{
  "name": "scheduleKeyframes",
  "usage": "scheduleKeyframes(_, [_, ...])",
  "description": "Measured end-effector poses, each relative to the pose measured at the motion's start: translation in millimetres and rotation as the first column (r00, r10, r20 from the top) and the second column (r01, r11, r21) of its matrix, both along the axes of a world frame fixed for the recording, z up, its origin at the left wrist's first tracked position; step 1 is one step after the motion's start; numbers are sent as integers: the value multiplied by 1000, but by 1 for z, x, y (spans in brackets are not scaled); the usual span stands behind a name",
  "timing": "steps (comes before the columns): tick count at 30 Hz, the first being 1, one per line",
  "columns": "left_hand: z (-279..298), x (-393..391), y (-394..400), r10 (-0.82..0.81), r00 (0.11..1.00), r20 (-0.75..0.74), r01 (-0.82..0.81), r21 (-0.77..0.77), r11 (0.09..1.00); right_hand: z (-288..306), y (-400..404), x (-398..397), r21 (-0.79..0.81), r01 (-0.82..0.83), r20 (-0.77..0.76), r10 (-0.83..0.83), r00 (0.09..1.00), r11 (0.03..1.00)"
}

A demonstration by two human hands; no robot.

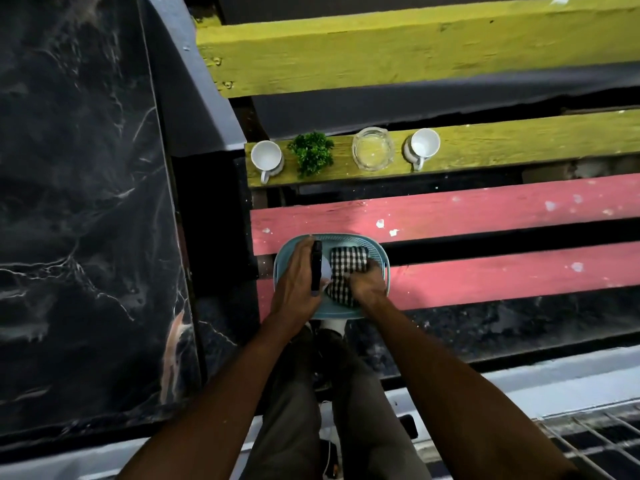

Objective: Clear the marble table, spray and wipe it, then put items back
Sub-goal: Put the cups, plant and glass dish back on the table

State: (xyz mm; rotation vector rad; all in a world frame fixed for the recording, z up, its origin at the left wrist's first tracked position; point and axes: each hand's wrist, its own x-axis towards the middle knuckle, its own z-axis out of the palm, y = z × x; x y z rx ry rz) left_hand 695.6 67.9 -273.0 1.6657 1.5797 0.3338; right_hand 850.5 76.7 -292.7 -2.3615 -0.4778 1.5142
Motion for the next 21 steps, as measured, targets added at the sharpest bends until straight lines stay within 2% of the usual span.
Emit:
scheduleKeyframes(2, [-1, -3, -2, -16, 999, -36, 16, 6, 1000, 7, 0, -3, -34, -156, 89, 158, 983, 987])
scheduleKeyframes(6, [6, -12, -7, -34, 994, -100, 34, 1, 999, 30, -8, -14, -66, -393, 217, 398, 891, 917])
scheduleKeyframes(10, [18, -21, -2, -24, 996, -82, 25, 8, 1000, 46, -22, -25, -46, -661, 394, 622, 677, 749])
scheduleKeyframes(11, [21, -21, -1, -31, 996, -80, 33, 22, 999, 47, -22, -26, -24, -699, 401, 647, 648, 715])
scheduleKeyframes(13, [26, -23, 2, -42, 995, -86, 44, 16, 999, 47, -20, -27, -15, -742, 353, 697, 624, 671])
scheduleKeyframes(16, [26, -24, 6, -54, 994, -92, 47, -80, 996, 42, -16, -25, -85, -801, 249, 791, 558, 592])
scheduleKeyframes(19, [26, -29, 9, -75, 993, -93, 62, -139, 988, 43, -5, -21, -77, -767, 246, 758, 604, 636])
scheduleKeyframes(21, [28, -33, 14, -13, 997, -82, 0, -163, 987, 49, 6, -17, -52, -732, 296, 710, 639, 680])
